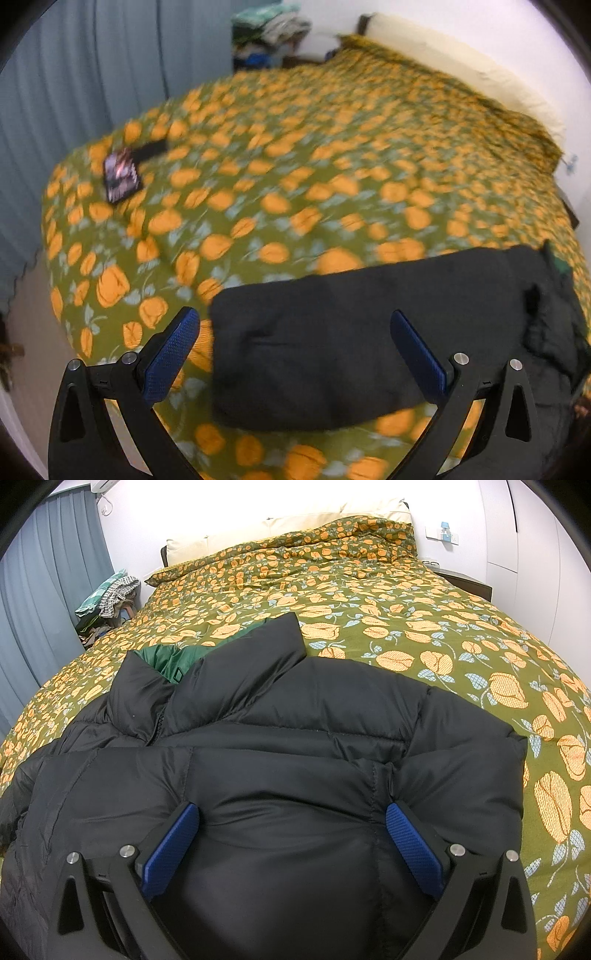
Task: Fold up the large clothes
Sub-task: 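Grasp the other black sleeve cuff with the left gripper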
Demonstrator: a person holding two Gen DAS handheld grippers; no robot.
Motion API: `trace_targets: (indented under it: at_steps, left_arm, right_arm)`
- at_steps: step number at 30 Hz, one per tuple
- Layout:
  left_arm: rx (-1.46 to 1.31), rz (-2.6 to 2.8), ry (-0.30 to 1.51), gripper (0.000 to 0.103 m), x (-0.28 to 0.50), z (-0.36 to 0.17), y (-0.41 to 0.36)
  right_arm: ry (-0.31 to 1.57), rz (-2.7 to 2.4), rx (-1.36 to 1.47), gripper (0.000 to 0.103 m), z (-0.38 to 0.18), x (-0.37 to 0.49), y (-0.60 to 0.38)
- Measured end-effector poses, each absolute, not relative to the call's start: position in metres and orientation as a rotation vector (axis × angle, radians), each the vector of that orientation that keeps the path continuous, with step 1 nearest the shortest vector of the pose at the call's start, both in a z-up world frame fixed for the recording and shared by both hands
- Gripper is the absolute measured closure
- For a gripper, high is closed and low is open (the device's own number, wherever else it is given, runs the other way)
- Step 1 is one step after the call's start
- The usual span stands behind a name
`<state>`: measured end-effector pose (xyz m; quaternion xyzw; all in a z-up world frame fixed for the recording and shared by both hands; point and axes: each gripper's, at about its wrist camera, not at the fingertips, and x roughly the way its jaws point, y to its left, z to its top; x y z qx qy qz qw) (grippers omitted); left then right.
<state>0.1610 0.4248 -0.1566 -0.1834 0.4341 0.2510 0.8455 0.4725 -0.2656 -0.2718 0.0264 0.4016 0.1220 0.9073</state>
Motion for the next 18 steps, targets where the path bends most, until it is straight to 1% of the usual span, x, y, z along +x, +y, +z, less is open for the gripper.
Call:
trace_targets:
  at_steps: [4,5,6,8,9,10,11,12,14,18]
  left_arm:
    - [-0.490,0.510,1.009,0.001,0.166,-0.199,0.453]
    - [-0.504,0.509,1.030,0.007,0.167,-0.208,0.456]
    - [-0.504,0.514,1.046,0.026,0.168,-0.214,0.456]
    - [-0.499,0.524,1.088,0.046,0.170,-0.222,0.457]
    - [-0.485,0.536,1.090,0.063,0.168,-0.221,0.454]
    - [-0.473,0.540,1.087,0.071,0.167,-0.219,0.453]
    - [-0.468,0.540,1.086,0.082,0.167,-0.216,0.453]
    - [-0.464,0.532,1.074,0.087,0.165,-0.208,0.449]
    - [-0.428,0.526,1.051,0.090,0.164,-0.189,0.440]
    - [-0.382,0.450,0.952,0.091,0.170,-0.126,0.411]
  right_arm:
    - [0.829,0.252,0.054,0.000,-0.272,0.472,-0.266]
    - [0.829,0.252,0.054,0.000,-0.272,0.472,-0.266]
    - [0.829,0.252,0.054,0.000,-0.272,0.472,-0.266]
    - [0.829,0.252,0.054,0.000,-0.272,0.472,-0.266]
    - [0.829,0.251,0.054,0.000,-0.272,0.473,-0.265]
    - [0.829,0.251,0.054,0.000,-0.272,0.472,-0.265]
    - [0.828,0.251,0.054,0.000,-0.272,0.472,-0.266]
    - [0.829,0.251,0.054,0.000,-0.272,0.473,-0.265]
    - [0.828,0.250,0.054,0.000,-0.272,0.472,-0.266]
    - [0.828,0.250,0.054,0.000,-0.272,0.472,-0.268]
